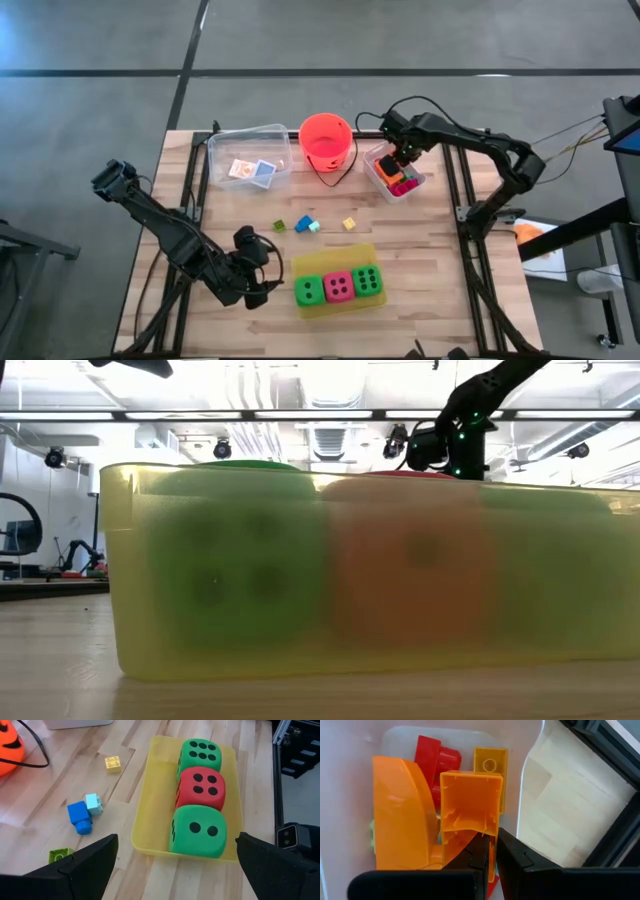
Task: Pick & Place Toys
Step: Put the orange game piece into the white bin
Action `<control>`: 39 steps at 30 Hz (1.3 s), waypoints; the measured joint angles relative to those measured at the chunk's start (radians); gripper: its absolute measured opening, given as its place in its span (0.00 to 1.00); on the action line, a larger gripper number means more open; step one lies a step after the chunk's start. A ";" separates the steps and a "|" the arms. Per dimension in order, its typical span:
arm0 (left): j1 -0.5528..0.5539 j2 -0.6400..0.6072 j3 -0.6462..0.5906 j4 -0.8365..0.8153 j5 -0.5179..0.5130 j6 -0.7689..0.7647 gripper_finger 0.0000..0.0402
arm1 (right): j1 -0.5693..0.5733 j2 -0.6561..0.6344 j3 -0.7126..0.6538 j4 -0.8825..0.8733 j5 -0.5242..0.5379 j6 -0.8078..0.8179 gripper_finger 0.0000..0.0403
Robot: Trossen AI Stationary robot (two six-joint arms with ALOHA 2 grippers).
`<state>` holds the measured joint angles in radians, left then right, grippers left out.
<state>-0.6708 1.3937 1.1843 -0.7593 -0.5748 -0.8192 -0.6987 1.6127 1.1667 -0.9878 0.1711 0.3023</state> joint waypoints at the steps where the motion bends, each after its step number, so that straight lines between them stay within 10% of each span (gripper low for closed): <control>1: 0.000 0.000 0.000 0.000 0.000 0.000 0.98 | 0.000 0.003 0.000 0.000 0.000 0.000 0.05; 39: 0.000 0.000 -0.001 -0.001 0.000 0.002 0.98 | 0.000 0.021 -0.010 -0.028 -0.070 -0.037 0.07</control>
<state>-0.6708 1.3941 1.1835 -0.7605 -0.5747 -0.8169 -0.6983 1.6333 1.1572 -1.0161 0.1009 0.2653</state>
